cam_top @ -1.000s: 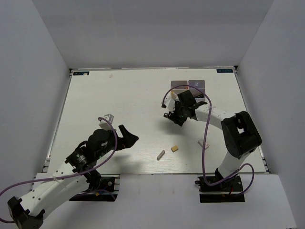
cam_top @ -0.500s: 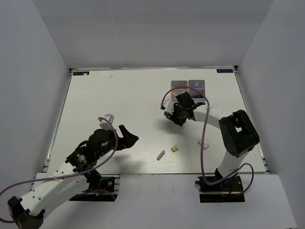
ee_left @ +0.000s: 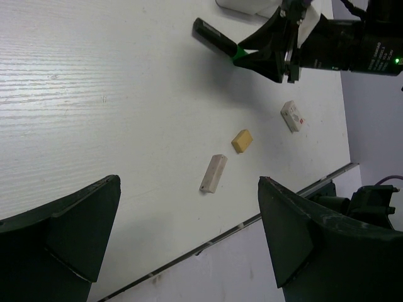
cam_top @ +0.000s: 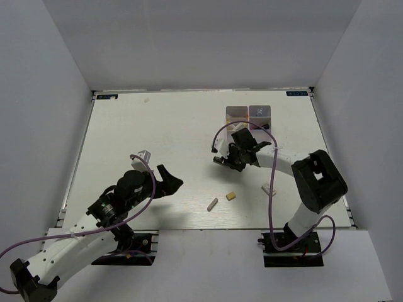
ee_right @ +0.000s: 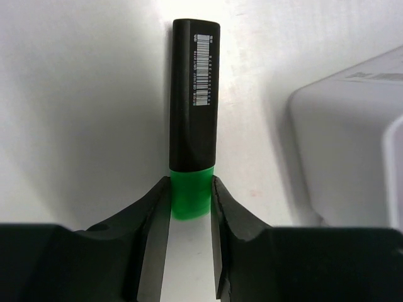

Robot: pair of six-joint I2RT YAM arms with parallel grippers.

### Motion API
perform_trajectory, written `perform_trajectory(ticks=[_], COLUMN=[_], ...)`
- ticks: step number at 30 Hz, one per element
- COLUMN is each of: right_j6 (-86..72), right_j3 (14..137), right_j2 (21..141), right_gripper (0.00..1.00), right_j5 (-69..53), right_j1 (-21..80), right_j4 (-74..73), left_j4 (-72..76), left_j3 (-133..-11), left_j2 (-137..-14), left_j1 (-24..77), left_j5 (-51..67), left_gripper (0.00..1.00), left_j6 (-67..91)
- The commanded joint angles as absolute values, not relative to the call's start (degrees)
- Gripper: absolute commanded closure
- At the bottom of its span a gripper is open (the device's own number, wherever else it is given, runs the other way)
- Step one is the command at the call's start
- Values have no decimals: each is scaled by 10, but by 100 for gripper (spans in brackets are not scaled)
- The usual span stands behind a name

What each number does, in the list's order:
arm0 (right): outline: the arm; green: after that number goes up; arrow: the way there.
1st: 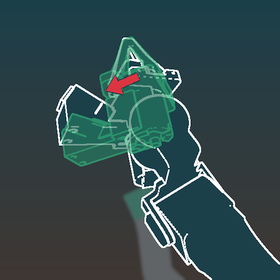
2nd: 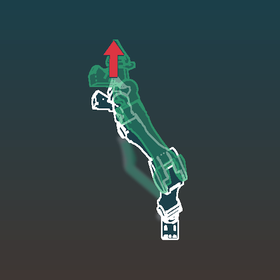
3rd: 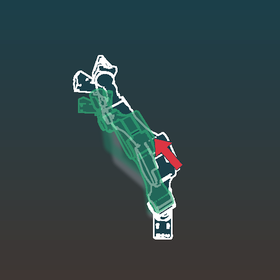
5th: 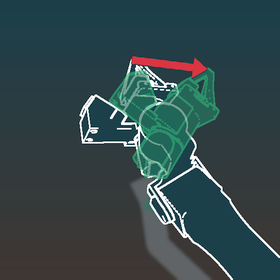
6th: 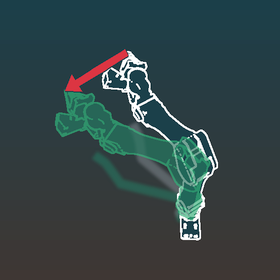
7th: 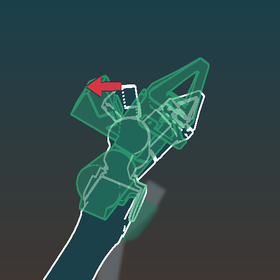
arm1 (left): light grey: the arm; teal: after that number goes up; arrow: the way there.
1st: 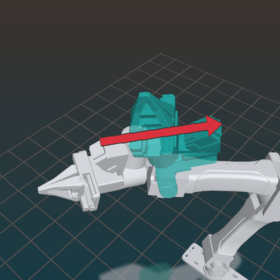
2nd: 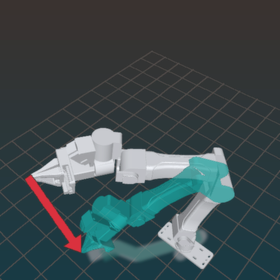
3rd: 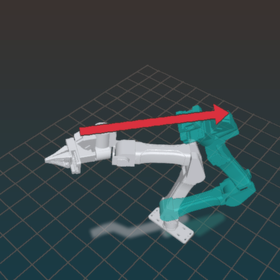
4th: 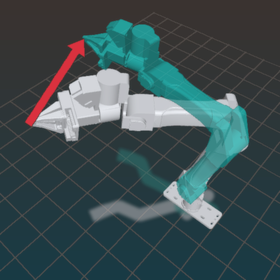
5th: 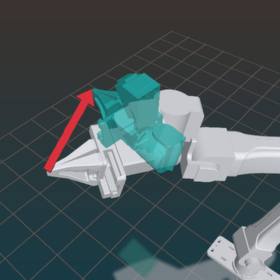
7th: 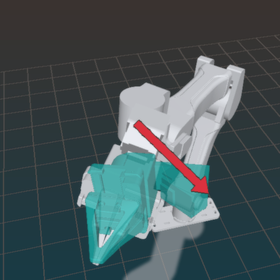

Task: Sort the stationery into containers
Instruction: Grab a piece of stationery with the right arm, then place the stationery into the container

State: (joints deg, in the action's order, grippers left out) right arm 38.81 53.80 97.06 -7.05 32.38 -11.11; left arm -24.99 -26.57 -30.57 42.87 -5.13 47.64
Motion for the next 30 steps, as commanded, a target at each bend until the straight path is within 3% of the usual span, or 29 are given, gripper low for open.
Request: perform_trajectory(ticks=[1,12,22,30], right_j6=[408,388,414,488], right_j3=[509,515,587,657], right_j2=[927,788,722,741], right_gripper=[85,98,100,100], right_j5=[-110,-149,-64,-20], right_j1=[335,329,261,157], right_j4=[-158,-214,-243,-250], left_j4=[-243,-225,-164,-121], left_j3=[-280,-270,-270,-275], left_j2=[-305,-305,-419,-479], left_j1=[428,428,437,437], left_j5=[-40,-23,74,107], left_gripper=[0,0,0,0], left_j6=[474,468,411,385])
